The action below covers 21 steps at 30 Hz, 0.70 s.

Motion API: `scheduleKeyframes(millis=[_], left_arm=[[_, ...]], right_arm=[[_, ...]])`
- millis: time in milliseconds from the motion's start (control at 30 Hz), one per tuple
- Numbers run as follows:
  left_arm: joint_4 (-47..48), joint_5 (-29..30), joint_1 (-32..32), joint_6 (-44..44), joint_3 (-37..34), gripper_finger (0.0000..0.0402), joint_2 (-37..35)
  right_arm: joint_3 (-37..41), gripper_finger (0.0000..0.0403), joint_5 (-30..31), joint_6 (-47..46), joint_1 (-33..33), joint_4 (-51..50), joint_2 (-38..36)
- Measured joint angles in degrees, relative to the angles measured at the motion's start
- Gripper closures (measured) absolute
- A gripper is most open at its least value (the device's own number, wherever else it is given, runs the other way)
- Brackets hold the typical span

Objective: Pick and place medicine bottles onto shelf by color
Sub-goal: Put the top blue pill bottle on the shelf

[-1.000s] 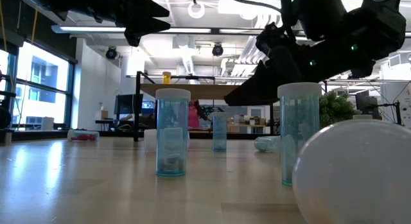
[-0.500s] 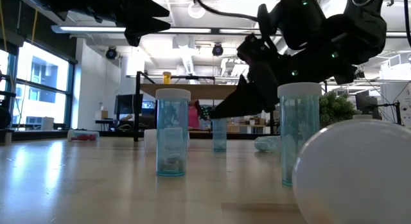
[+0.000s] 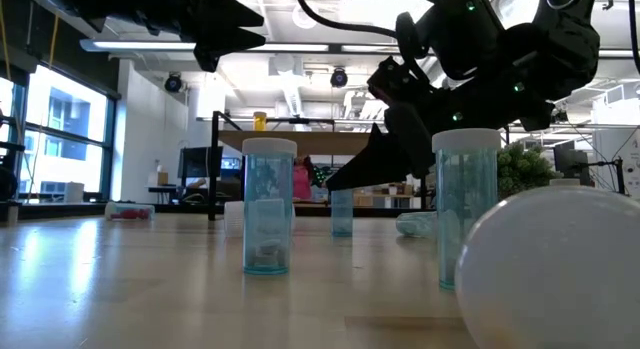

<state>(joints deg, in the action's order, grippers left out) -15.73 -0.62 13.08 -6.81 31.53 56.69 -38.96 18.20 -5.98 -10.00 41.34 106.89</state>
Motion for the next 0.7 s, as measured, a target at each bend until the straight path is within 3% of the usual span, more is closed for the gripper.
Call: scheduleKeyframes(millis=[200,400,700], left_arm=[[0.0,-0.02,0.01,-0.02,0.01,0.022,0.0],[0.0,-0.02,0.0,-0.02,0.0,0.022,0.0],[0.03,-0.02,0.02,-0.02,0.02,0.022,0.0]], right_arm=[[0.0,0.029,0.02,0.01,0.0,0.0,0.0],[0.02,0.0297,-0.04,0.89,0.22,-0.44,-0.82],[0.02,0.0294,0.55,7.89,3.12,-5.84,-14.48]])
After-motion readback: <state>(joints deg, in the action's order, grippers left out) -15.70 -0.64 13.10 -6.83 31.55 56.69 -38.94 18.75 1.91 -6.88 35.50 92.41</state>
